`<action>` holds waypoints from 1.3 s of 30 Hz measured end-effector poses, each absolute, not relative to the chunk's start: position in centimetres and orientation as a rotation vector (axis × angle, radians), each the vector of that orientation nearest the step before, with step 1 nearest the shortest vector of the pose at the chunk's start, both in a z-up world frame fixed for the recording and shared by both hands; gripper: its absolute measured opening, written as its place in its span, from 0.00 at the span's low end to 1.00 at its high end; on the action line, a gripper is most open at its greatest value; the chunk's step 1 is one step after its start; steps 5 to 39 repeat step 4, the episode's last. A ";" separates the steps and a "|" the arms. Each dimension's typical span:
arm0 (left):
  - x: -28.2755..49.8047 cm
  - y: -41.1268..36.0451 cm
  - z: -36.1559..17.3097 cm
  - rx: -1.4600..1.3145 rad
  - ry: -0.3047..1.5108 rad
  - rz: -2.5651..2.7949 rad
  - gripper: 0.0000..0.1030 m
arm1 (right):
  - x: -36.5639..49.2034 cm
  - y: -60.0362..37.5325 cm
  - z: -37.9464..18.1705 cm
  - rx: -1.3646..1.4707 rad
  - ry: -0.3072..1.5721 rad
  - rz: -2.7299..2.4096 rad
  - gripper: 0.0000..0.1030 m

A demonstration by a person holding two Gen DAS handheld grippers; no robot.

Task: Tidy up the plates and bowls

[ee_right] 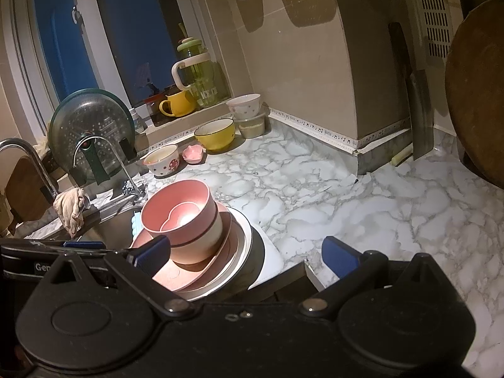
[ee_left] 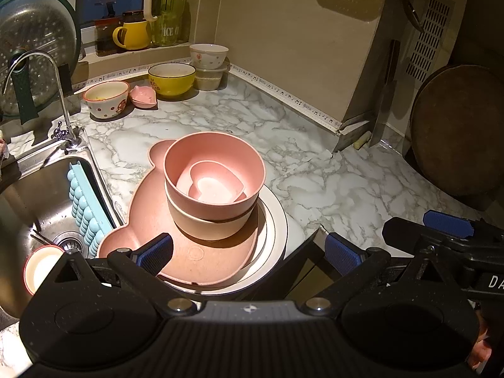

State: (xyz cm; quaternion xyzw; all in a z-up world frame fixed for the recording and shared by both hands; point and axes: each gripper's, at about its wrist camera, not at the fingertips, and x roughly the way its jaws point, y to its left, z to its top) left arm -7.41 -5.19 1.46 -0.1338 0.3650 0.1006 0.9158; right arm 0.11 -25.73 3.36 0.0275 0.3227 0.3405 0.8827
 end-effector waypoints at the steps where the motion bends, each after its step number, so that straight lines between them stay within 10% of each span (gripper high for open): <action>1: -7.4 -5.2 1.4 -0.275 0.751 0.210 1.00 | 0.1 -25.7 3.4 0.058 0.672 0.708 1.00; 39: -7.5 -5.0 1.4 -0.274 0.749 0.220 1.00 | 0.2 -25.6 3.2 0.056 0.678 0.713 1.00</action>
